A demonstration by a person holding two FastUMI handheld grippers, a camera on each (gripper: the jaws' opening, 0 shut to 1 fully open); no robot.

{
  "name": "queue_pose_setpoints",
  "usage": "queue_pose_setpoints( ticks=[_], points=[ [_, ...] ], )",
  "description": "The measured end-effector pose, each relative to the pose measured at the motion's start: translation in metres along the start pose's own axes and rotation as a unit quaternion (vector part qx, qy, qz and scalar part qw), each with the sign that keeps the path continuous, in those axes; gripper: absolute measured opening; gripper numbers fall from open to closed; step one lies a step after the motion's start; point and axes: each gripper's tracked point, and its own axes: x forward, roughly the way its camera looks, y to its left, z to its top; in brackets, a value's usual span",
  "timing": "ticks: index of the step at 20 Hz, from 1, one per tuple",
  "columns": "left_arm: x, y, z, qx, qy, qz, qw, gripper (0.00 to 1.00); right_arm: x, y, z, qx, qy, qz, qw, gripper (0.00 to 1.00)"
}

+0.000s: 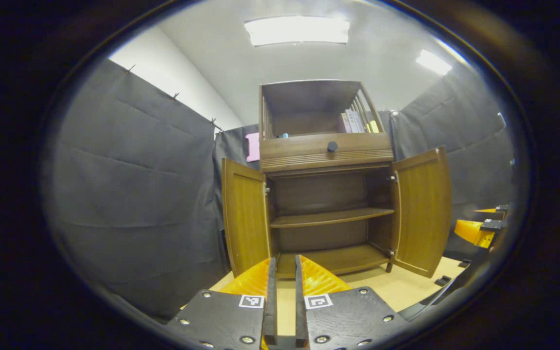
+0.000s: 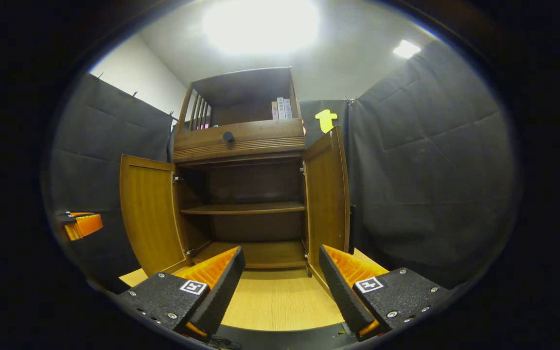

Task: Open the right door of the double-door shoe cabinet with the right hand, and open the left door with the left hand.

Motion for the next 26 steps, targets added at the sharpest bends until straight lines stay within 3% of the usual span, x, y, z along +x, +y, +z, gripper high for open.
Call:
queue_pose_setpoints(
  ticks=[1, 3, 11, 13, 14, 17, 18, 19, 22, 24, 25, 26],
  points=[
    [-0.007, -0.002, -0.002, -0.002, 0.003, 0.000, 1.000, 0.09, -0.005, 0.003, -0.003, 0.003, 0.004, 0.005, 1.000, 0.95],
    [-0.020, -0.002, -0.004, -0.006, 0.003, 0.004, 1.000, 0.09, -0.014, 0.004, -0.003, 0.006, 0.004, 0.009, 1.000, 0.93],
    [-0.041, -0.006, -0.025, -0.023, 0.027, 0.000, 0.999, 0.94, -0.035, 0.005, -0.003, 0.008, 0.006, 0.011, 1.000, 0.95],
    [-0.044, -0.005, -0.031, -0.023, 0.034, 0.007, 0.999, 0.88, -0.038, 0.006, -0.004, 0.005, 0.007, 0.010, 1.000, 0.95],
    [-0.044, -0.004, -0.034, -0.023, 0.034, 0.008, 0.999, 0.94, -0.040, 0.008, -0.004, 0.006, 0.005, 0.013, 1.000, 0.95],
    [-0.048, 0.004, -0.027, -0.024, 0.024, 0.017, 0.999, 0.94, -0.046, 0.010, 0.000, 0.007, -0.003, 0.008, 1.000, 0.95],
    [-0.050, 0.008, -0.025, -0.022, 0.021, 0.021, 0.999, 0.88, -0.048, 0.010, 0.001, 0.006, -0.005, 0.006, 1.000, 0.95],
    [-0.051, 0.010, -0.025, -0.021, 0.022, 0.022, 0.999, 0.94, -0.050, 0.011, 0.002, 0.004, -0.009, 0.004, 1.000, 0.95],
    [-0.047, 0.008, -0.026, -0.016, 0.029, 0.014, 0.999, 0.94, -0.054, 0.016, -0.002, 0.009, -0.015, 0.002, 1.000, 0.95],
    [-0.044, 0.008, -0.024, -0.008, 0.026, 0.014, 1.000, 0.82, -0.056, 0.021, -0.010, 0.010, -0.004, 0.008, 1.000, 0.95],
    [-0.044, 0.006, -0.022, -0.008, 0.024, 0.012, 1.000, 0.82, -0.055, 0.021, -0.008, 0.006, -0.003, 0.006, 1.000, 0.95],
    [-0.044, 0.006, -0.022, -0.009, 0.023, 0.011, 1.000, 0.94, -0.056, 0.021, -0.007, 0.004, -0.004, 0.005, 1.000, 0.95]
  ],
)
